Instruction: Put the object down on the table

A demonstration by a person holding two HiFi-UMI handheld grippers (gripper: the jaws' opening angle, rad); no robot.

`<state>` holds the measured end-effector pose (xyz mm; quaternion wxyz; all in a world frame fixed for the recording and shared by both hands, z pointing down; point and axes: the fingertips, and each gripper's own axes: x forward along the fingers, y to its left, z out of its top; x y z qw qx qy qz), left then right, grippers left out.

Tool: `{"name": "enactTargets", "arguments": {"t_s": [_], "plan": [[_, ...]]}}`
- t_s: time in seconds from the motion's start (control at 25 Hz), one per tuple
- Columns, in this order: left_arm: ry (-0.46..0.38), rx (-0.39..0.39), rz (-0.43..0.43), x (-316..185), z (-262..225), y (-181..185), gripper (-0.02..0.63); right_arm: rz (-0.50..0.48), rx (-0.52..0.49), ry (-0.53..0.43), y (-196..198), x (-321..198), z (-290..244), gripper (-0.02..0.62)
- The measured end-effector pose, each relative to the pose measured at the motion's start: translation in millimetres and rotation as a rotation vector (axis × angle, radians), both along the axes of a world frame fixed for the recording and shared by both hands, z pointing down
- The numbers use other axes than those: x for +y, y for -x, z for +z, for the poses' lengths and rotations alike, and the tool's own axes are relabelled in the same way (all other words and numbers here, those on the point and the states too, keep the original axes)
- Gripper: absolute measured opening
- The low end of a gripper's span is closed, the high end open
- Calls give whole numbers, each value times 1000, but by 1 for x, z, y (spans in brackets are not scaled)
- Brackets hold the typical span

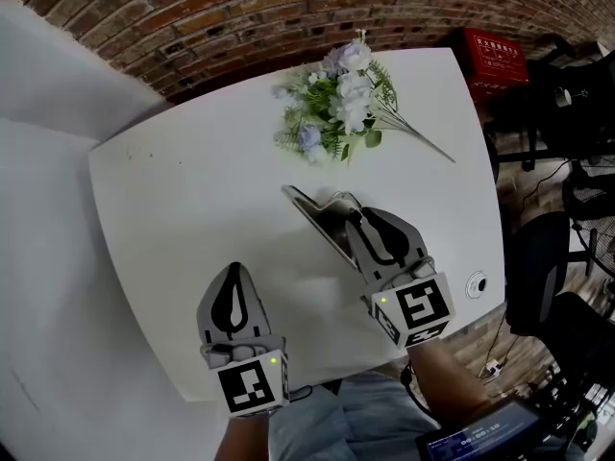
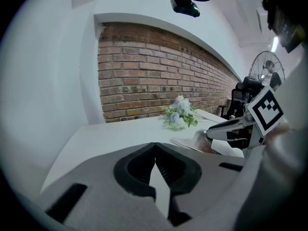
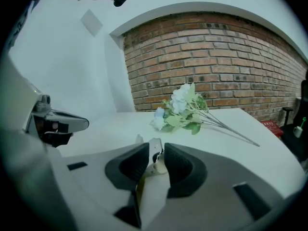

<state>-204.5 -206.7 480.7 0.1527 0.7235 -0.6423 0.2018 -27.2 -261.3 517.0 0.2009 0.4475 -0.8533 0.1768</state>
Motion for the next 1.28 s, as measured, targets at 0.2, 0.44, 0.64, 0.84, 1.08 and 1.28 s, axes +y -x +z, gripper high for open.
{"name": "enactTargets", "arguments": {"t_s": [0.2,0.44,0.64,0.84,1.08,1.28], "plan": [[-23,-4,-2,3,-9,-3,8,-4,-3,-32,-3,2,-12,104],[-84,-26,2,11,-40,-16,9,-14,-17,-86,-12,14,-43,94],[-150,-35,-5,30,-76,-34,9,-35,-42,-134,-18,44,-75,54],[-243,-56,-12,50,-120,-48,9,-54,-77,-221,-26,68,-124,11],[-357,-93,-26,74,-181,-65,9,-68,-82,-326,-49,90,-171,6],[-454,-113,-48,94,-220,-78,9,-95,-104,-401,-58,107,-209,6]]}}
